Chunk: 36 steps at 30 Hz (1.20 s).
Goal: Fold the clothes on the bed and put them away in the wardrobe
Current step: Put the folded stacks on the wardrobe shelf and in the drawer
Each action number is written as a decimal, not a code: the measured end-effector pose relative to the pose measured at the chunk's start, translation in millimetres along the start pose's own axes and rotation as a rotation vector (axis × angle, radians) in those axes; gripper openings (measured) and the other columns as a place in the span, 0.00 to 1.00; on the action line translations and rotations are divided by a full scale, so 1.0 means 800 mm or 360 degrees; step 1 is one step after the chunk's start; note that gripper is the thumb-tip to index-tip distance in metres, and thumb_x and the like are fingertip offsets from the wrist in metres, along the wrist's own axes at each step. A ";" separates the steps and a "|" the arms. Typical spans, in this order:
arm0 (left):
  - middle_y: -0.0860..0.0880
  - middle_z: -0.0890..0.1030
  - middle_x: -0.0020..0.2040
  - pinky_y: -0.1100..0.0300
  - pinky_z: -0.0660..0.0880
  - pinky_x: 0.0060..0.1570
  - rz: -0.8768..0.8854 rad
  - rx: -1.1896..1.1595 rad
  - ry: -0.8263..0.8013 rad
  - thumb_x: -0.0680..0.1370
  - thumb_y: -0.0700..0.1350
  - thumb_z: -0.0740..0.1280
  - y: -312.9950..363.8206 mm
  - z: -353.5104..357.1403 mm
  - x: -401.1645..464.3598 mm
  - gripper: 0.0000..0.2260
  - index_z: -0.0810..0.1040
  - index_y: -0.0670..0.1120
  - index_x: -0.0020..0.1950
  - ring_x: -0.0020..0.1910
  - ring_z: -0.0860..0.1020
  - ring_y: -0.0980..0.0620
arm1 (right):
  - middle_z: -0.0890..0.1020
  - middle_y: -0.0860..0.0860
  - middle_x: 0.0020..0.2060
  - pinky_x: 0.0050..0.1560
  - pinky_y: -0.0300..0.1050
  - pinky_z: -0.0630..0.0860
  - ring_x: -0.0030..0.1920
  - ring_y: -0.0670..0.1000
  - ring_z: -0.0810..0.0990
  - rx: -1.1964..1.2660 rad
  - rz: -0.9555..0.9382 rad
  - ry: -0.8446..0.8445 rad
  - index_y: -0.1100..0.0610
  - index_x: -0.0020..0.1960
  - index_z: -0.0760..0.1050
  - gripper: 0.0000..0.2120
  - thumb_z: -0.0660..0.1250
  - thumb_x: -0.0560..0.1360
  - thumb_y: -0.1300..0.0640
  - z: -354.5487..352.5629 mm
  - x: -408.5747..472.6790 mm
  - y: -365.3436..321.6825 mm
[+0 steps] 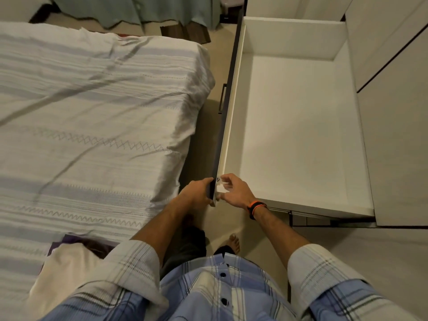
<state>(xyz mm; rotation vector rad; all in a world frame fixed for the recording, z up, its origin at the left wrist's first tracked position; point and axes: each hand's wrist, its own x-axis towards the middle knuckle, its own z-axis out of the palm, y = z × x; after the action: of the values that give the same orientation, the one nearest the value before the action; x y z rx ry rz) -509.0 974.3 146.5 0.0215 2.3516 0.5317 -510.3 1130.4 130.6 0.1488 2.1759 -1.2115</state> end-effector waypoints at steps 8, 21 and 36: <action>0.42 0.69 0.73 0.51 0.71 0.68 -0.0240 -0.0333 0.0242 0.75 0.47 0.72 -0.052 0.016 -0.057 0.36 0.58 0.45 0.78 0.70 0.70 0.44 | 0.79 0.51 0.58 0.51 0.34 0.74 0.54 0.48 0.78 -0.0007 -0.0170 0.0120 0.57 0.66 0.73 0.23 0.71 0.73 0.66 0.027 -0.016 -0.010; 0.41 0.72 0.71 0.50 0.71 0.66 -0.0622 -0.0784 0.0560 0.75 0.49 0.72 -0.246 0.085 -0.248 0.32 0.64 0.42 0.75 0.67 0.73 0.42 | 0.81 0.50 0.55 0.49 0.34 0.74 0.52 0.49 0.80 -0.0259 -0.0331 -0.0233 0.57 0.63 0.74 0.21 0.73 0.72 0.62 0.224 -0.081 -0.067; 0.43 0.71 0.72 0.53 0.71 0.65 -0.1013 -0.1213 0.0741 0.75 0.50 0.73 -0.400 0.201 -0.432 0.31 0.66 0.42 0.73 0.67 0.73 0.44 | 0.79 0.49 0.56 0.56 0.39 0.76 0.54 0.48 0.79 -0.0633 -0.0407 -0.0620 0.56 0.64 0.73 0.24 0.76 0.71 0.58 0.429 -0.160 -0.091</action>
<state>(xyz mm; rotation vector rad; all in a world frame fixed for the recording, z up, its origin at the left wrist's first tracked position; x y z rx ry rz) -104.4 684.9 141.9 -1.2610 2.2302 1.1363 -274.5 840.6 128.5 -0.5041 2.0723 -0.8242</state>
